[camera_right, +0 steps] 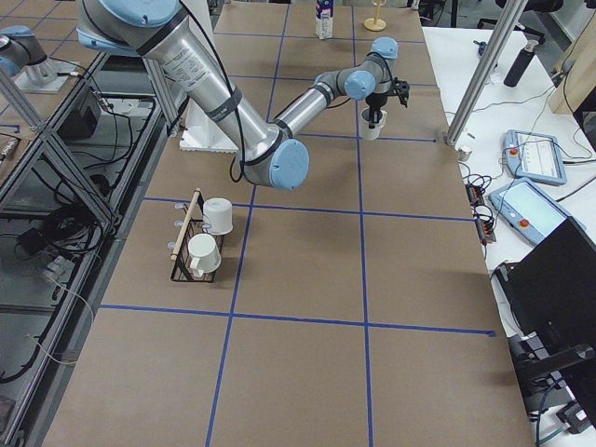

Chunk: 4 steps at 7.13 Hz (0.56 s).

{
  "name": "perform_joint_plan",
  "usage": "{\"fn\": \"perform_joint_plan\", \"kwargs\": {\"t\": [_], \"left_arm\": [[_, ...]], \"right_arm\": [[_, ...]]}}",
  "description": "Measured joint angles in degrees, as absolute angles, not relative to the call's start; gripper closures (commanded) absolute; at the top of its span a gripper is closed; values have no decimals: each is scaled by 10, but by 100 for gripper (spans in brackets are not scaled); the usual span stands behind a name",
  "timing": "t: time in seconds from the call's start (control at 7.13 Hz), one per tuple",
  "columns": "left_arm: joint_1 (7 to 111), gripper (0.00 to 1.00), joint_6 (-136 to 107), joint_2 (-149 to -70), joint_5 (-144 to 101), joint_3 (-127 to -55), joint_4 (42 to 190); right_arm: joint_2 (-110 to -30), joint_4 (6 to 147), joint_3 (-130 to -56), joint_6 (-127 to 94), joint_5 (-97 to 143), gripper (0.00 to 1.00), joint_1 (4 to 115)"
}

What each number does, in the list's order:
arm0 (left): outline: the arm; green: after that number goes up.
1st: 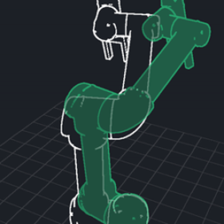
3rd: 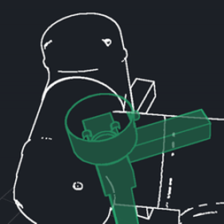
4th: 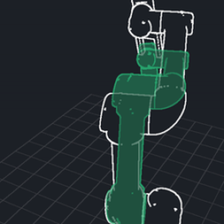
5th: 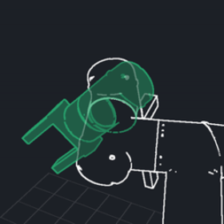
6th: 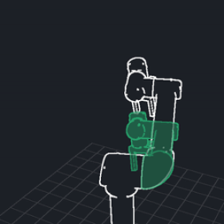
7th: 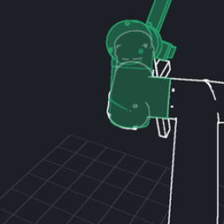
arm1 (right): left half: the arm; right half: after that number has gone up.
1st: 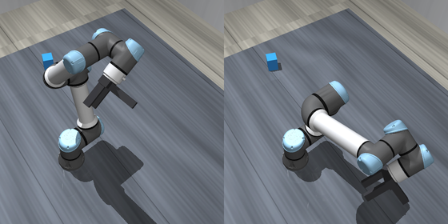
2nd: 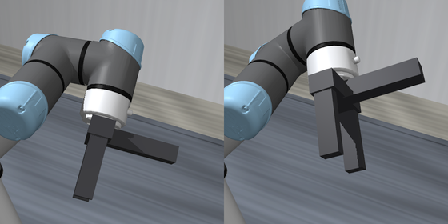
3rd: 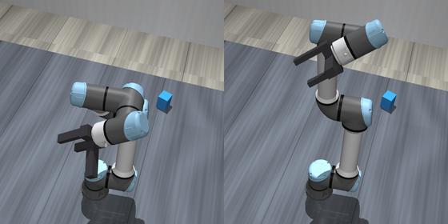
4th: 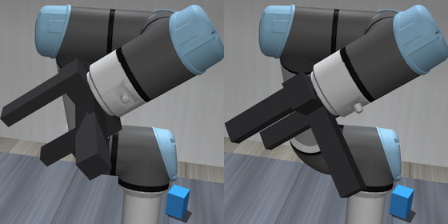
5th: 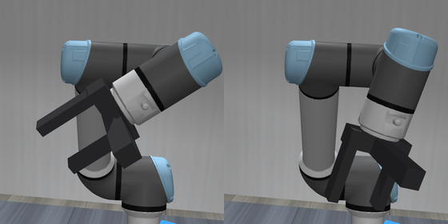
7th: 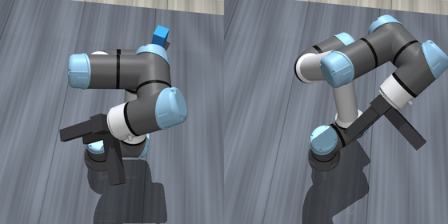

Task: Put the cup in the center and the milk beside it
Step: 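Carry the white HOME mug with the right gripper to the table center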

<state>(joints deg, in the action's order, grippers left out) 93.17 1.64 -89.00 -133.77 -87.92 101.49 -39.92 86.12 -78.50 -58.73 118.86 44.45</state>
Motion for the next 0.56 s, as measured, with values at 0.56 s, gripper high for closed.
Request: {"fn": "perform_joint_plan", "kwargs": {"t": [0.56], "left_arm": [[932,2,17,-890,-1338,-874,1015]], "right_arm": [[-379,859,-750,-595,1140,100,398]]}}
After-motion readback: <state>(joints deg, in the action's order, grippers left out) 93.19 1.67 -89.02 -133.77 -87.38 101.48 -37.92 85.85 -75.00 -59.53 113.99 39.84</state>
